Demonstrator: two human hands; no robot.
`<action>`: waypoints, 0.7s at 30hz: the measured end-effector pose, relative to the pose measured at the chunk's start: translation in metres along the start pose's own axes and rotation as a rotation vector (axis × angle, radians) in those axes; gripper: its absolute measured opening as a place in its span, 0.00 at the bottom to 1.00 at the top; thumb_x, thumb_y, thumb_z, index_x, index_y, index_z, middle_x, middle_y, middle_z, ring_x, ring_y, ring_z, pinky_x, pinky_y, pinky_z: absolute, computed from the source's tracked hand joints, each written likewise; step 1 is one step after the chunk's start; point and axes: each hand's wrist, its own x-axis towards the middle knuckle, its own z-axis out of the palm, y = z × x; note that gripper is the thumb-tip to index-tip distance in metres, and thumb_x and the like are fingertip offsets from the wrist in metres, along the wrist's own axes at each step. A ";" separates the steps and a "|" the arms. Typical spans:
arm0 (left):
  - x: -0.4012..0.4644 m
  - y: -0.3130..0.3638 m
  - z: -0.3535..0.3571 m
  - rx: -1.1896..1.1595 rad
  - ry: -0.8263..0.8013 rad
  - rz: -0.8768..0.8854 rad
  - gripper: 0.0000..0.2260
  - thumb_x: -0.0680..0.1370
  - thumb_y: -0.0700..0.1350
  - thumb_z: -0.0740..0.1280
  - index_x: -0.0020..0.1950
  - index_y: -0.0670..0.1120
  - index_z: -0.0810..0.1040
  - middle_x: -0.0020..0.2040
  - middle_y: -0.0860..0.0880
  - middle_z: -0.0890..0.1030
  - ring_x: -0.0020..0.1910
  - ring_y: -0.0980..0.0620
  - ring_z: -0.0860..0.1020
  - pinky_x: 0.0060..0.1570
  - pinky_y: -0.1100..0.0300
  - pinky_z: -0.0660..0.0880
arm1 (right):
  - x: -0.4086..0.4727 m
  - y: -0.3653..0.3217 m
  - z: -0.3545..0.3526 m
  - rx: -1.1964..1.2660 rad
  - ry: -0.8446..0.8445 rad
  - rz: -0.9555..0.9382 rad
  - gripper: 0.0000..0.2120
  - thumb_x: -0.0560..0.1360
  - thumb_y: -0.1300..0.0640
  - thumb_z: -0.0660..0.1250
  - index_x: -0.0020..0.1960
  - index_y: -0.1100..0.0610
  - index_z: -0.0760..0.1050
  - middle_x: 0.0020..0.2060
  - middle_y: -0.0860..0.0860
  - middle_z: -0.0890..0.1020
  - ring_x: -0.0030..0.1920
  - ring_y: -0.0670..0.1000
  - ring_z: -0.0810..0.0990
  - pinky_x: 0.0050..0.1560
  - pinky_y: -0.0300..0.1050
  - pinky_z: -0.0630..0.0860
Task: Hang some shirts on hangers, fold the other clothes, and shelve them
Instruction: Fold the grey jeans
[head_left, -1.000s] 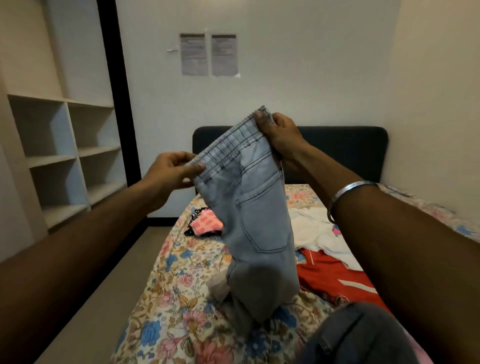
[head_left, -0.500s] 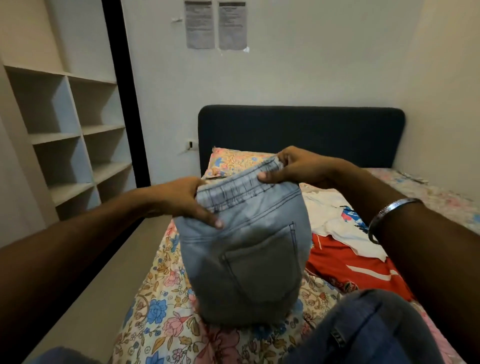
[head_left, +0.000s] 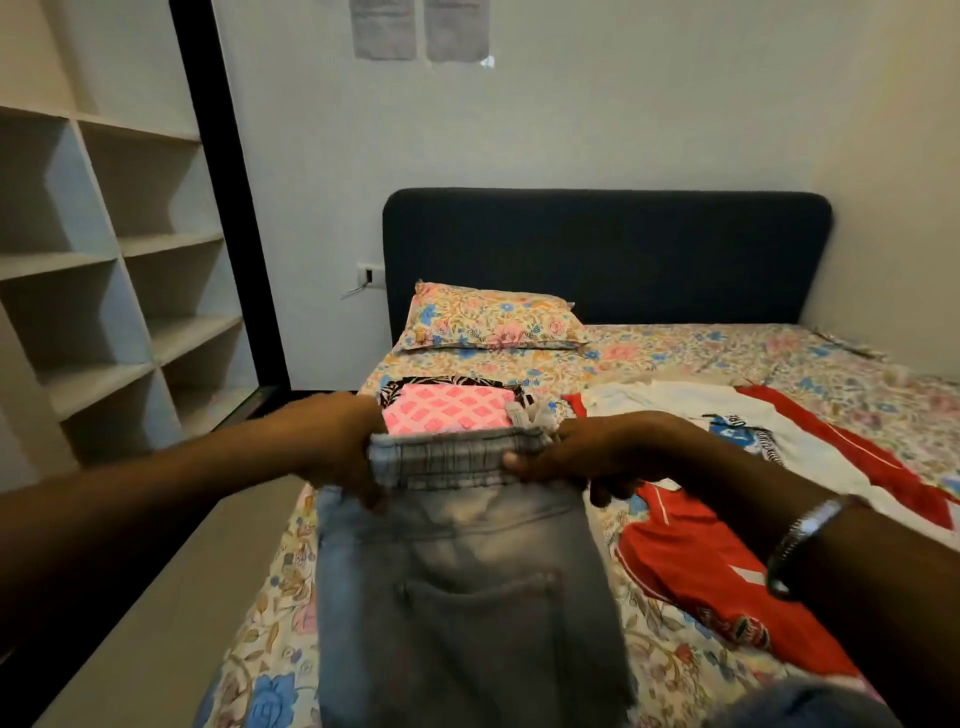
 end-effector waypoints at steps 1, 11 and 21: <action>0.014 0.005 -0.004 0.095 0.091 -0.110 0.20 0.65 0.62 0.79 0.48 0.51 0.82 0.37 0.53 0.80 0.39 0.51 0.81 0.42 0.56 0.80 | 0.013 -0.006 -0.004 0.062 0.101 0.018 0.32 0.71 0.30 0.67 0.56 0.58 0.76 0.42 0.54 0.77 0.29 0.50 0.75 0.26 0.39 0.70; 0.055 -0.033 -0.244 -0.577 1.249 -0.254 0.10 0.77 0.41 0.69 0.56 0.48 0.86 0.54 0.44 0.85 0.55 0.44 0.83 0.53 0.56 0.78 | -0.010 -0.153 -0.220 0.646 1.270 -0.817 0.12 0.69 0.50 0.73 0.50 0.54 0.83 0.48 0.54 0.86 0.52 0.56 0.84 0.58 0.57 0.79; -0.043 -0.012 -0.285 -0.537 1.791 0.098 0.13 0.79 0.48 0.67 0.62 0.54 0.83 0.58 0.51 0.85 0.57 0.54 0.81 0.59 0.59 0.78 | -0.171 -0.168 -0.204 0.447 1.408 -1.217 0.08 0.77 0.58 0.69 0.55 0.55 0.83 0.48 0.51 0.86 0.50 0.47 0.84 0.54 0.49 0.82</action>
